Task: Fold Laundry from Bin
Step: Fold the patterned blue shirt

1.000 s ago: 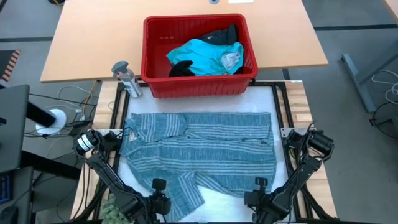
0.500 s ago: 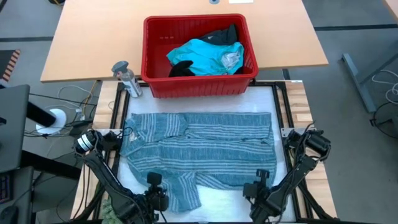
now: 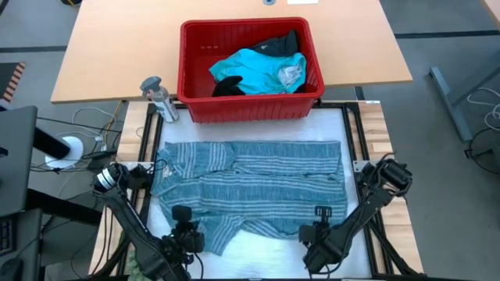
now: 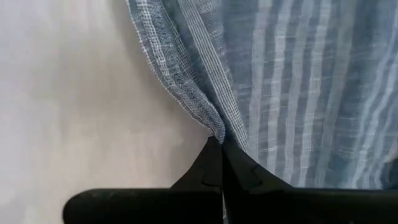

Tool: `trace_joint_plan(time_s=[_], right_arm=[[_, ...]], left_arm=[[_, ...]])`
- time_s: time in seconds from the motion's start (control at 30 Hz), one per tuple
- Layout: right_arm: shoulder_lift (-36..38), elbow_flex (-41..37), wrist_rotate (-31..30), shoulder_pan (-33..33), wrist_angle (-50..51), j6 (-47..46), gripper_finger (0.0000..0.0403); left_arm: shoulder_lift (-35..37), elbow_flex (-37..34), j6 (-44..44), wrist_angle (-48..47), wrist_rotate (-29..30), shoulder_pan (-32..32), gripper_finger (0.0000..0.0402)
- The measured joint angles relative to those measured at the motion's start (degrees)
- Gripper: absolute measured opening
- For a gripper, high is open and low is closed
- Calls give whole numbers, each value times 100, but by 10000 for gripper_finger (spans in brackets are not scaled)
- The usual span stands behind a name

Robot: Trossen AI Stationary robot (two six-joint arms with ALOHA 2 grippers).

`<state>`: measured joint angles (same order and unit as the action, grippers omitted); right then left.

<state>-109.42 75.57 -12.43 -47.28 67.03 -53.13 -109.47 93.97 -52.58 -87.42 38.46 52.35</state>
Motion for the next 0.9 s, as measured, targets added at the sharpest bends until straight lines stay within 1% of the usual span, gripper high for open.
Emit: trace_joint_plan(time_s=[0.17,0.27,0.43,0.53,0.6,0.73,0.83,0.9], right_arm=[[428,2,127,60,-137,234,17],[775,2,190,60,-196,226,17],[1229,4,190,125,-167,245,17],[1278,4,187,263,-162,293,17],[1240,4,185,347,-155,434,17],[1165,-195,180,559,-189,650,17],[1181,-338,180,697,-169,654,17],[1227,-430,180,752,-169,660,17]], left_arm=[[81,38,-27,-203,111,1,0],[250,38,-64,-205,159,1,0],[718,38,-140,-199,586,1,0],[1089,39,-304,-195,943,1,0],[1306,40,-367,-197,1058,1,0],[1521,40,-366,-205,1094,-98,0],[1513,4,-356,-245,906,-219,0],[1510,-182,-350,-243,725,-313,0]])
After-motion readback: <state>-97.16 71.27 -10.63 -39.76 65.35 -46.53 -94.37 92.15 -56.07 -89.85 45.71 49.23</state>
